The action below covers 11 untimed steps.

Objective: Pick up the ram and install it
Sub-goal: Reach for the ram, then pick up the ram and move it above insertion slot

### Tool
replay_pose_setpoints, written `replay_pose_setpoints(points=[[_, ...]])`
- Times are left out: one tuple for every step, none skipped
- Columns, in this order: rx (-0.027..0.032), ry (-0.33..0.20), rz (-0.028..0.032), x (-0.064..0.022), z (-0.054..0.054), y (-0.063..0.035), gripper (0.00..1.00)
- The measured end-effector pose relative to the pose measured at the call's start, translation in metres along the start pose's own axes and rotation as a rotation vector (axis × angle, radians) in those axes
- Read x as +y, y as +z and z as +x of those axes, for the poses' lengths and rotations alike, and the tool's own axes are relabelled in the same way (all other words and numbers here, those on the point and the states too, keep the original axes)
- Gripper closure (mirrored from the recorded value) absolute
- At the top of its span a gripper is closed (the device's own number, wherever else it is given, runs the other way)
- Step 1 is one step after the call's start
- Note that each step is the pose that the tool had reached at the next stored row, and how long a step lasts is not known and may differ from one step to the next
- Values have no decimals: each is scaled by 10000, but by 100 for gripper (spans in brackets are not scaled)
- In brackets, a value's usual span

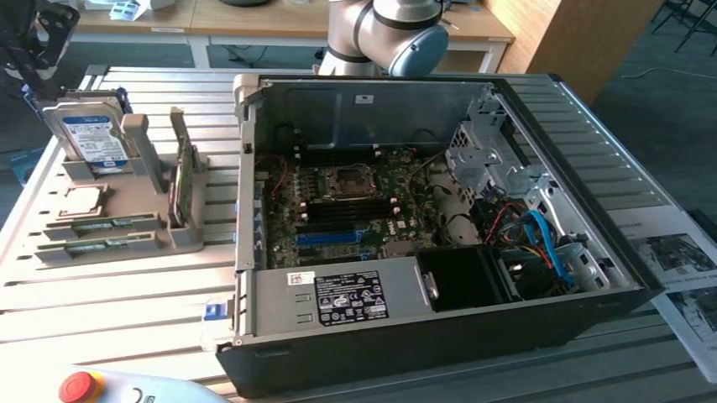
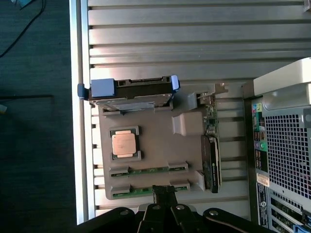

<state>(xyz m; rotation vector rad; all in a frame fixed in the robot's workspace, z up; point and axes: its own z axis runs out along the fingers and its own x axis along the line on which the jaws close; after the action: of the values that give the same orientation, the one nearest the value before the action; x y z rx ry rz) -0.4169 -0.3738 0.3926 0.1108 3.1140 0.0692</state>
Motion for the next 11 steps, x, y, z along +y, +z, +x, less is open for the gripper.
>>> replay_pose_setpoints(points=[[0, 1, 0, 0, 2, 0, 89], [-1, 3, 0, 0, 10, 0, 89], [0, 2, 0, -1, 16, 0, 89], [0, 0, 0, -1, 19, -1, 89], [0, 0, 0, -1, 18, 0, 89], [-1, 0, -1, -1, 19, 0, 89], [0, 1, 0, -1, 19, -1, 89], [0, 0, -1, -1, 19, 0, 89], [0, 0, 0, -1, 19, 0, 89], [0, 0, -1, -1, 19, 0, 89], [0, 1, 0, -1, 19, 0, 89]])
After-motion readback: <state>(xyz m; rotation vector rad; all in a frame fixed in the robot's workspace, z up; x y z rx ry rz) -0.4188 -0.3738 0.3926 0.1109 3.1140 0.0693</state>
